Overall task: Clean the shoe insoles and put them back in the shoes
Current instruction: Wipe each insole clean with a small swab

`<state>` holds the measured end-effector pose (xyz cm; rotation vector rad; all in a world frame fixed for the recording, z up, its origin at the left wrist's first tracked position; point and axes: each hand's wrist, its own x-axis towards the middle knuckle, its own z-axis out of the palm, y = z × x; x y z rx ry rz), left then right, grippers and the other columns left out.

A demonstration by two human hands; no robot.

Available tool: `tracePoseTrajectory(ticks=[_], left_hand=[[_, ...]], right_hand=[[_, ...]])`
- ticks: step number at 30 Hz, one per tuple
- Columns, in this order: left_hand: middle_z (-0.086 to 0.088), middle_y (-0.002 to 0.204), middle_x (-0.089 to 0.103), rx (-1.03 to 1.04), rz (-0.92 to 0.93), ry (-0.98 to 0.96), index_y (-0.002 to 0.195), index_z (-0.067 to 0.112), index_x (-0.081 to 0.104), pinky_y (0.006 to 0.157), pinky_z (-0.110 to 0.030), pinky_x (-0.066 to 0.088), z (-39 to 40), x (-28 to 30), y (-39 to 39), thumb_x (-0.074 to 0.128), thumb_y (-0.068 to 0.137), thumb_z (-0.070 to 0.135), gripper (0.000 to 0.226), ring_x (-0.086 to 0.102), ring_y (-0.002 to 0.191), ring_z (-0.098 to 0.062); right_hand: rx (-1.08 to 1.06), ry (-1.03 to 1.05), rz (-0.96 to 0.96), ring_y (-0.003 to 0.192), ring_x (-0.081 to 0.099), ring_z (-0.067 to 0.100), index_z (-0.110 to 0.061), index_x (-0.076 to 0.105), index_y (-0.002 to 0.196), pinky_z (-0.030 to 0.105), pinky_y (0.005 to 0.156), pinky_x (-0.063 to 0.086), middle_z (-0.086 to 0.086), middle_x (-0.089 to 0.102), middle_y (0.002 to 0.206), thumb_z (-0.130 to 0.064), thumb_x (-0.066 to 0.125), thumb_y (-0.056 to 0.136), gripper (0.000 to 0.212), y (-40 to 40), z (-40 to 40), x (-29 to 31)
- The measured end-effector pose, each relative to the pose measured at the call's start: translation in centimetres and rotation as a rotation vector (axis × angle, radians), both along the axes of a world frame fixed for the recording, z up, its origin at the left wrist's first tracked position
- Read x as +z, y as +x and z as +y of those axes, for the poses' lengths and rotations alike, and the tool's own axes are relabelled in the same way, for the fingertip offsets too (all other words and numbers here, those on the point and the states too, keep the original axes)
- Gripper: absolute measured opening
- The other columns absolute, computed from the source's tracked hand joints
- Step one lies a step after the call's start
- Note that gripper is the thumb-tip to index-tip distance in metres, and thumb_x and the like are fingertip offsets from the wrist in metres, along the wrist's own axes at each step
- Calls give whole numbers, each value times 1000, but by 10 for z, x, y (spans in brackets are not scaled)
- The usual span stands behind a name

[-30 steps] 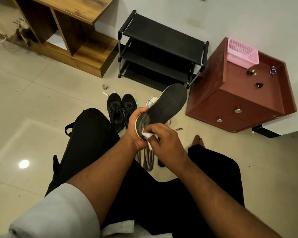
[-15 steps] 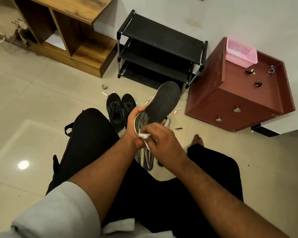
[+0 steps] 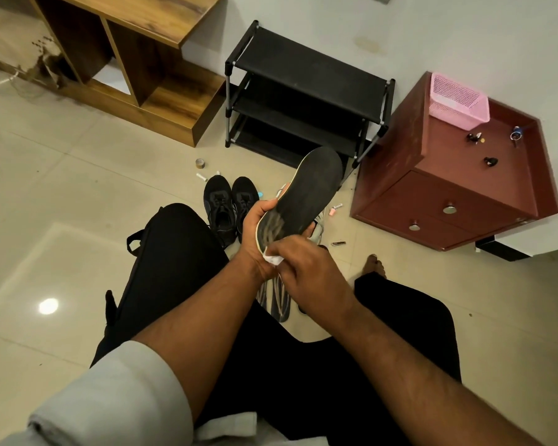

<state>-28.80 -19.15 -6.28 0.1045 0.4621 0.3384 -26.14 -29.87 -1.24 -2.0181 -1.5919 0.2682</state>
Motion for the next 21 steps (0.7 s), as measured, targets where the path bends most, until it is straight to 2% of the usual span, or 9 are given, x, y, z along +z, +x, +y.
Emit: tracePoseTrajectory(ticks=[3,6,7,10,14,18,21], left_hand=[[-12,115,66,-24,-9,-8,102,14,76,110,-43,35,-3,1,-1,52,83,30,34,59,104,-29],[-9,102,69,-46,7,4,95,12,78,93,-33,49,-5,3,-3,45,91,34,40,63,95,-24],[-9,102,69,-44,10,4,96,12,78,94,-33,48,-5,3,-4,45,92,35,40,63,94,-24],[-12,118,65,-7,-8,-1,111,15,71,112,-45,33,-3,4,-3,48,88,31,36,59,106,-30],[-11,122,63,9,-18,17,118,17,66,111,-49,33,-2,-1,0,52,84,31,39,57,111,-32],[-12,110,68,-54,-19,28,102,14,77,116,-43,28,-5,-2,-2,55,83,33,35,59,100,-29],[-13,107,67,-78,-35,46,92,10,79,119,-45,26,-7,2,-3,55,82,34,35,59,100,-28]], right_hand=[[7,-17,-56,81,61,21,-4,68,96,23,79,46,11,67,90,0,62,84,14,16,1,1],[-65,-3,-85,77,63,24,-3,68,94,36,73,56,13,67,87,-3,63,85,10,29,3,2],[-63,10,-89,77,63,24,-2,68,94,36,73,56,13,68,86,-2,64,84,10,29,3,3],[38,21,-67,83,63,23,-2,68,96,32,79,52,12,68,91,0,62,83,15,16,2,3],[186,-14,-93,85,64,24,-2,69,99,32,81,52,12,68,94,1,66,78,22,9,-2,4],[168,-46,-165,85,64,24,-4,68,100,39,79,56,12,69,94,-6,62,83,18,29,-4,5],[246,-26,-173,84,64,23,-3,69,99,33,79,55,12,69,93,-18,48,88,28,25,-6,8]])
